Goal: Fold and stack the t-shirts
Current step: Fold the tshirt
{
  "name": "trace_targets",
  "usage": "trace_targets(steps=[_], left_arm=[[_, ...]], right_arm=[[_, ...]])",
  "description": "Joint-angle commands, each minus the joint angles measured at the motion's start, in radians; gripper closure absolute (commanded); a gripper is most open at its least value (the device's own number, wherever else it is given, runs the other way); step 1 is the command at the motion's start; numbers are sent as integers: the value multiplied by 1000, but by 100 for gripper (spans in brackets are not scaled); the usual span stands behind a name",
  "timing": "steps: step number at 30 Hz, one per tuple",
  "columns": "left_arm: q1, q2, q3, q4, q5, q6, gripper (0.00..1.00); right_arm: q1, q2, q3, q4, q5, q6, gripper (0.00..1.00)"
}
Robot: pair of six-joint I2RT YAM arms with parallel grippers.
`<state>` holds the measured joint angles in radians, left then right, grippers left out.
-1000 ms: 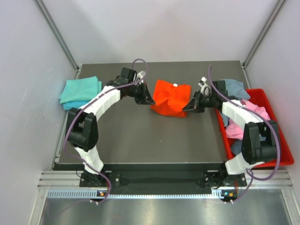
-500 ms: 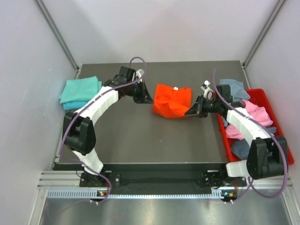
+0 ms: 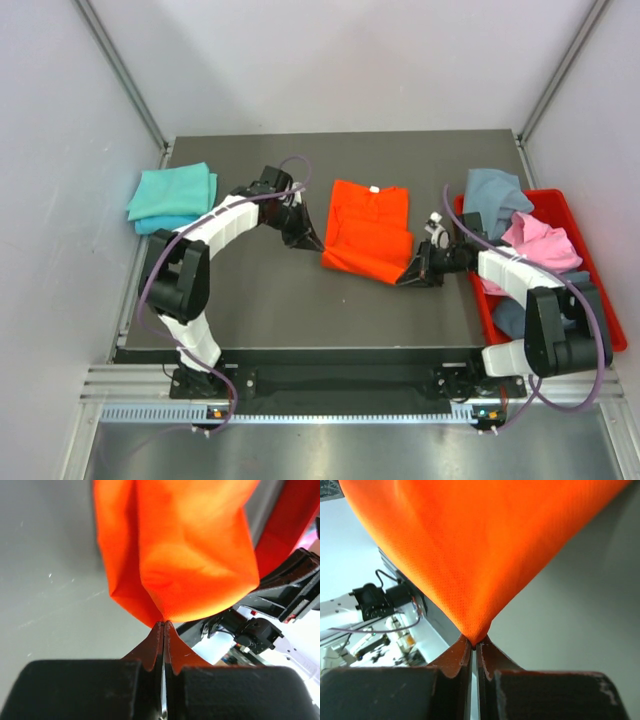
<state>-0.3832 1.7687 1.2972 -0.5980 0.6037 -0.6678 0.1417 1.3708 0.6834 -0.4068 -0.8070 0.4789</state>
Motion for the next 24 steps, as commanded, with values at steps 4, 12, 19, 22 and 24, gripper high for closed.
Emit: trace_targets(steps=[4,12,19,22,24], left_arm=[[-19,28,-68,-3,21,-70,100],[-86,52,-127,-29,4,-107,100],[-137,64,-118,6,-19,-118,100],[-143,60,-105,-8,-36,-105,100],[-144,52,-102,-16,-56,-101,100]], right_arm=[[29,-16,-59,-15,-38,13,100],[61,-85,-156,-30,-2,72,47],[61,-27,-166,-32,-21,187,31],[61,23,-189,22,-15,233,32],[61,43,-206,55,-3,253,34]])
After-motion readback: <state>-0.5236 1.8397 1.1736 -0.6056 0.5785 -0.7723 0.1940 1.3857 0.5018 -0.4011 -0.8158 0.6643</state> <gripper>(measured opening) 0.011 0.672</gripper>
